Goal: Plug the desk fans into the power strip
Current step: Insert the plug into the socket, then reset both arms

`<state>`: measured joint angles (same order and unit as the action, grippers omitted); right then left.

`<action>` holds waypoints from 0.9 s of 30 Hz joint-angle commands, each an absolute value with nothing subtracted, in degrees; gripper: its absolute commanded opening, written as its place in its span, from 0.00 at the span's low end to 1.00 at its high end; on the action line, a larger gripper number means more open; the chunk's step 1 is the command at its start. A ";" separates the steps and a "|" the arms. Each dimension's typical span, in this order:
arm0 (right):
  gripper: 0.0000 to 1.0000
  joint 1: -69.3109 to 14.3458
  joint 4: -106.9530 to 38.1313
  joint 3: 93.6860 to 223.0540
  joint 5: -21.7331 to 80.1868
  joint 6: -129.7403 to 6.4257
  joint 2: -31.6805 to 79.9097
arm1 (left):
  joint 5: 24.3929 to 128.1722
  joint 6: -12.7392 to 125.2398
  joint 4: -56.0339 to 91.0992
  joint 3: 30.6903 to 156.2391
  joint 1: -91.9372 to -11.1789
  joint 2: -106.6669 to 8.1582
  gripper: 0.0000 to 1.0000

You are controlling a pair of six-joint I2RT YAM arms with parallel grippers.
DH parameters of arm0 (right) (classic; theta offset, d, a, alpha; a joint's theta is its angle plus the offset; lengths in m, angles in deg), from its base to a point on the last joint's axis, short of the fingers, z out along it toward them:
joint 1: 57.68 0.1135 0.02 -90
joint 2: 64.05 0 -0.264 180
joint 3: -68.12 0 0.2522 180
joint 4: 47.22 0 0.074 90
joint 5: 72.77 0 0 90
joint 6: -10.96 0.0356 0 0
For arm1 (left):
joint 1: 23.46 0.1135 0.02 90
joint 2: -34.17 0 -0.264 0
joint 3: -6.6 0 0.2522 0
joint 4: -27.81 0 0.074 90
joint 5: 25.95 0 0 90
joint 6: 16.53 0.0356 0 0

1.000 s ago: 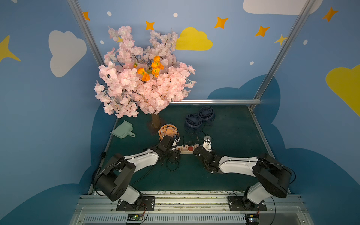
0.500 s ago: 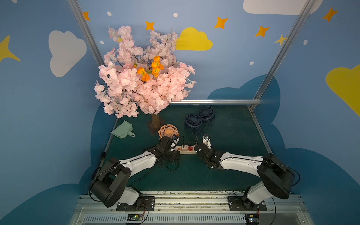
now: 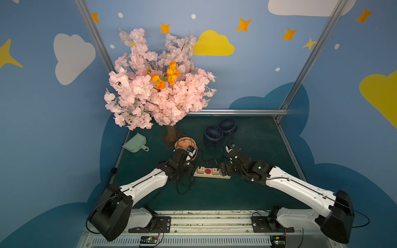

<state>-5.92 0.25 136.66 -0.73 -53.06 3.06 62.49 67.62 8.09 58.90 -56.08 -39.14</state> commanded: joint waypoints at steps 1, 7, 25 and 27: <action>0.97 -6.35 4.15 133.74 -0.71 -54.41 -2.29 | 63.82 67.05 7.16 57.58 -55.85 -35.73 0.75; 0.98 -9.30 2.06 132.22 -3.48 -59.01 -16.67 | 61.77 65.81 6.83 56.18 -54.47 -26.72 0.83; 0.98 -62.08 -45.52 106.89 10.71 -68.75 -6.69 | 48.01 73.91 48.58 47.16 -28.21 -46.44 1.00; 0.98 -61.74 -49.94 105.72 10.51 -71.23 -3.50 | 53.39 76.57 55.14 46.44 -28.39 -51.94 1.00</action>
<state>-61.98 -35.61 106.33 10.24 -66.66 -5.24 50.58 71.60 40.03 47.47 -28.34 -47.25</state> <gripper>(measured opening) 0.980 0.999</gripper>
